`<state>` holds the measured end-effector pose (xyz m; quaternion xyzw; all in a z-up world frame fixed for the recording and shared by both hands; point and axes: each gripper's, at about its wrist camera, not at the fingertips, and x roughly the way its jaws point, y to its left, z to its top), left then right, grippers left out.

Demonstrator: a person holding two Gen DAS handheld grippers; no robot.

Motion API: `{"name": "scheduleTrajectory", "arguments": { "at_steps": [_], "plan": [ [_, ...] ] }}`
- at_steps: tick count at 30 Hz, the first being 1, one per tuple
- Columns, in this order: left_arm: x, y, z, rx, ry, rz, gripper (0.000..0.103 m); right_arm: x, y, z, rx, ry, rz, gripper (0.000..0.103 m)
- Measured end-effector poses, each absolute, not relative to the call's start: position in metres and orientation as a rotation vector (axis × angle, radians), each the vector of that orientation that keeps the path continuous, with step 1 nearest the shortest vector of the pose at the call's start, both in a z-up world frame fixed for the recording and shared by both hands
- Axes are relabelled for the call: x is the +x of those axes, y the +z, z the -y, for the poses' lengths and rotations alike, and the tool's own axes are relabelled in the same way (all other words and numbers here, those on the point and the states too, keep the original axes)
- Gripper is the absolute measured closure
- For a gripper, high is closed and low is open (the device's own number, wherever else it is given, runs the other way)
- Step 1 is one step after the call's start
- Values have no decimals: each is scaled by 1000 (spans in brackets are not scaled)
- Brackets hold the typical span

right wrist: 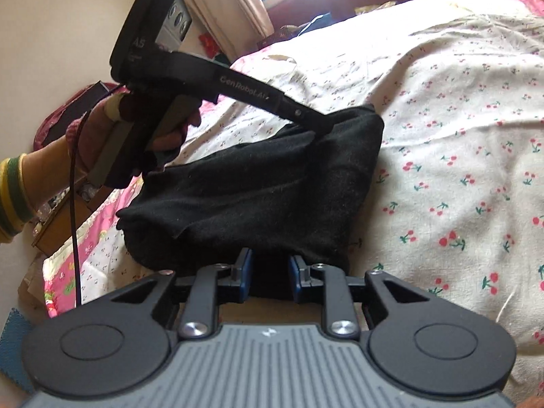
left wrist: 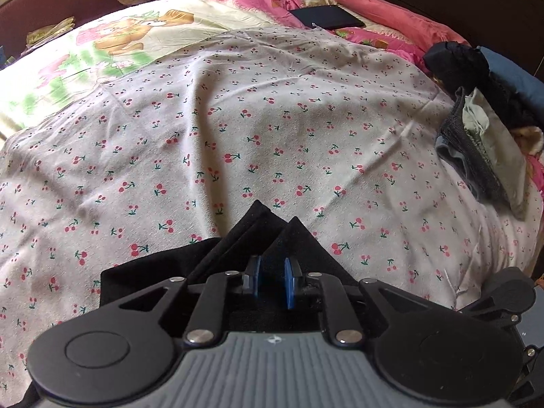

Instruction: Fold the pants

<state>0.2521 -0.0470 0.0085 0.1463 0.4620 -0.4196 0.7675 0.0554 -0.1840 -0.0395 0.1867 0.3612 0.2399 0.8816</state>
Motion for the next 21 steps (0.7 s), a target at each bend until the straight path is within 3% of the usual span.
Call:
{"name": "scheduleTrajectory", "arguments": {
  "at_steps": [6, 11, 13, 18, 20, 21],
  "plan": [
    [247, 0, 33, 367, -866, -986, 74, 49, -34, 176, 289, 422, -686, 84],
    [241, -8, 11, 400, -818, -985, 73, 50, -58, 164, 154, 365, -851, 84],
    [239, -7, 0, 380, -799, -975, 73, 49, -47, 176, 214, 389, -846, 80],
    [223, 8, -29, 278, -752, -904, 73, 62, -11, 199, 228, 458, -780, 81],
    [214, 11, -36, 263, -748, -889, 68, 83, -5, 203, 222, 461, -771, 83],
    [208, 11, -40, 272, -748, -882, 67, 88, -3, 209, 249, 473, -769, 75]
  ]
}}
